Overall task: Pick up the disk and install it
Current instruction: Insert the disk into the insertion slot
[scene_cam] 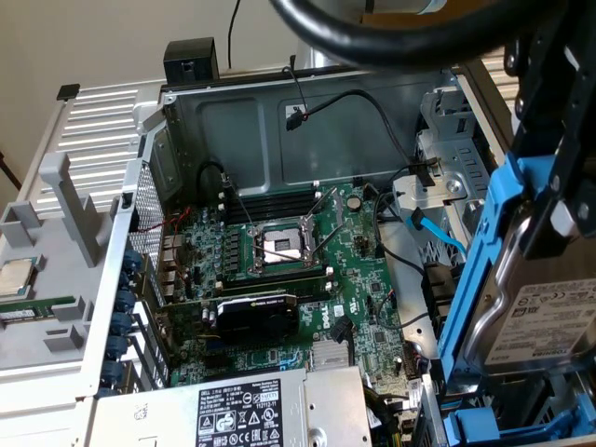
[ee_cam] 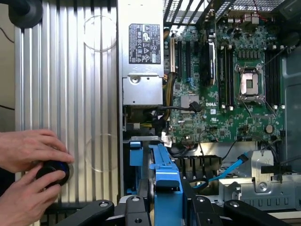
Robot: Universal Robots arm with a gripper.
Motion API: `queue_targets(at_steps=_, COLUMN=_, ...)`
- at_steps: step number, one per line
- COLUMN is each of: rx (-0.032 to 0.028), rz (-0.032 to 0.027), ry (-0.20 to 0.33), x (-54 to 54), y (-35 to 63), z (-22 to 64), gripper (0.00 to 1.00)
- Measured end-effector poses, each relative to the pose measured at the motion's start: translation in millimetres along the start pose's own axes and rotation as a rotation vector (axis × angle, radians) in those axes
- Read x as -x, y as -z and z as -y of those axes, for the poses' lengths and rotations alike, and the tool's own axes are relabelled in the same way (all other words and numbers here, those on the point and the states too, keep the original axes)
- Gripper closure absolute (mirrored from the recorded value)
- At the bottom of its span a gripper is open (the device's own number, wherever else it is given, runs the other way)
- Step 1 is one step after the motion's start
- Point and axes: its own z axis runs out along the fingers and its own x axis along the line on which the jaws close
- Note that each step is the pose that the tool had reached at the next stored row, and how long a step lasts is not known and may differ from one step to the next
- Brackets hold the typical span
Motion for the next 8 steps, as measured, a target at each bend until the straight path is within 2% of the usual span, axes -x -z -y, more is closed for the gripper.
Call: queue_targets(at_steps=8, rx=0.0006, rz=0.0176, ry=0.002, x=-6.9, y=-0.2, z=0.2, gripper=0.64)
